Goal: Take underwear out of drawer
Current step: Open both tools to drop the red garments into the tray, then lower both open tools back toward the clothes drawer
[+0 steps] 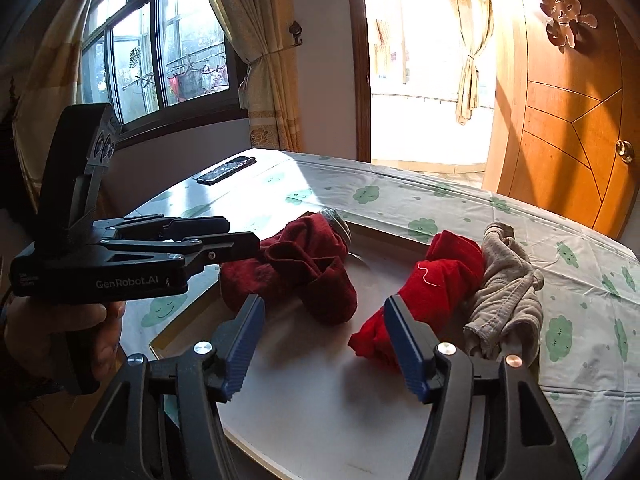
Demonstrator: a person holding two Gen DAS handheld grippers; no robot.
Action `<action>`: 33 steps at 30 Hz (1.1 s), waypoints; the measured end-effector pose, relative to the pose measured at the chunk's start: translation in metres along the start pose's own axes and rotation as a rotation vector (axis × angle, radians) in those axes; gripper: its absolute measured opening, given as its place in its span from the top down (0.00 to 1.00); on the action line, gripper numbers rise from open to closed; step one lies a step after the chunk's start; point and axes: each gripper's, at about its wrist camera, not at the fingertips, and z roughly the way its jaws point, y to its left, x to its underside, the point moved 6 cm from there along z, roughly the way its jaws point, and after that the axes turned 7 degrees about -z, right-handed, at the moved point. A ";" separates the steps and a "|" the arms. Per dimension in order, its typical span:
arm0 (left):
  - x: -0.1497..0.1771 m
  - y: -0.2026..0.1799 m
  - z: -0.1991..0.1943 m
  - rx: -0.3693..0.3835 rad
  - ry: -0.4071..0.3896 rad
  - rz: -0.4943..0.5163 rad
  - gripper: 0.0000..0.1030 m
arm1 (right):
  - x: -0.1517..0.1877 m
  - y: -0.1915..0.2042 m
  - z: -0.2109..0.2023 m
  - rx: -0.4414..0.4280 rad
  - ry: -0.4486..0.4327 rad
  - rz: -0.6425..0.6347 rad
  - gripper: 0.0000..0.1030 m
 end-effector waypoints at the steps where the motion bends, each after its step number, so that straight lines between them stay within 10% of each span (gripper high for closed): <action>1: 0.004 -0.003 -0.005 0.009 -0.004 0.001 0.46 | 0.003 0.002 -0.008 -0.005 -0.005 -0.004 0.36; 19: 0.098 -0.066 -0.079 0.123 0.010 0.167 0.34 | 0.066 0.024 -0.145 0.026 -0.070 -0.124 0.28; 33: 0.208 -0.064 -0.072 0.086 0.198 0.306 0.33 | 0.211 0.026 -0.136 -0.048 0.223 -0.176 0.28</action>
